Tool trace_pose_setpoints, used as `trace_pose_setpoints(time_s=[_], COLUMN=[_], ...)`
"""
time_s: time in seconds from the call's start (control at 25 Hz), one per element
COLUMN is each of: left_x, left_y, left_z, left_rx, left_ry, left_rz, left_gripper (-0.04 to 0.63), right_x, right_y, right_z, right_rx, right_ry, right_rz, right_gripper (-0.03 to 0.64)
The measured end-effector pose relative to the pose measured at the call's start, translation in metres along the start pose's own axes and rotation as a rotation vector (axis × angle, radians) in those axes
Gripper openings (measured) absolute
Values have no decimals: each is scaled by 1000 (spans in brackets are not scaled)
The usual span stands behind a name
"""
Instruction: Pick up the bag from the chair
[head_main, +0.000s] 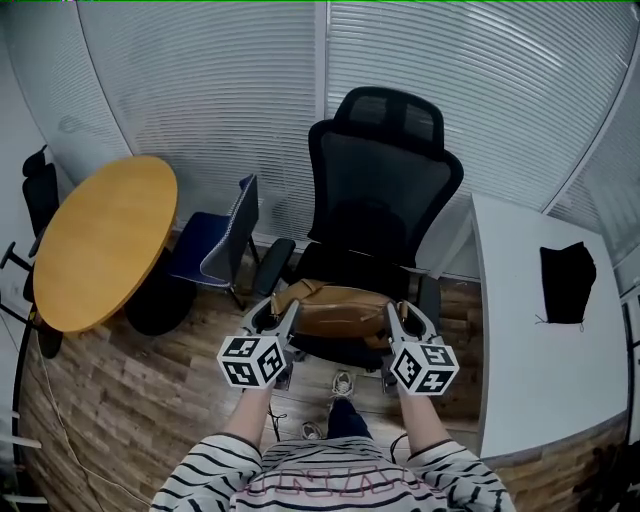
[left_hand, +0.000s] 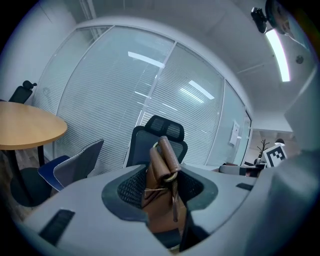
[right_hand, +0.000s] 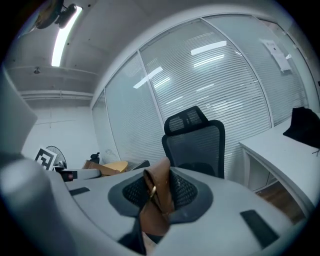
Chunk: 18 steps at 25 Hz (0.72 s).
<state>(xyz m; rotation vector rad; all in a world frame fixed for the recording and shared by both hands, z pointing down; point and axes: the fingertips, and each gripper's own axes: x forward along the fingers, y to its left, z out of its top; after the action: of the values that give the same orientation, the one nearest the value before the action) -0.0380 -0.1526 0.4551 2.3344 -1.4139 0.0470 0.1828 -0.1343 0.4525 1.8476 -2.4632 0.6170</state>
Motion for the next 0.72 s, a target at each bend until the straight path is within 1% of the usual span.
trace_pose_setpoints(time_s=[0.32,0.72], left_x=[-41,-77], left_y=[-14,-19], left_z=[13,18], left_rx=[16,25], left_ry=[-36,-51], left_rz=[-12,-6], left_gripper=[181,181], right_x=[-38,-65], right_y=[26,50], right_z=[9,9], right_rx=[-14,-17], right_ry=[-31,-41], right_rz=[-2,2], right_gripper=[103,103])
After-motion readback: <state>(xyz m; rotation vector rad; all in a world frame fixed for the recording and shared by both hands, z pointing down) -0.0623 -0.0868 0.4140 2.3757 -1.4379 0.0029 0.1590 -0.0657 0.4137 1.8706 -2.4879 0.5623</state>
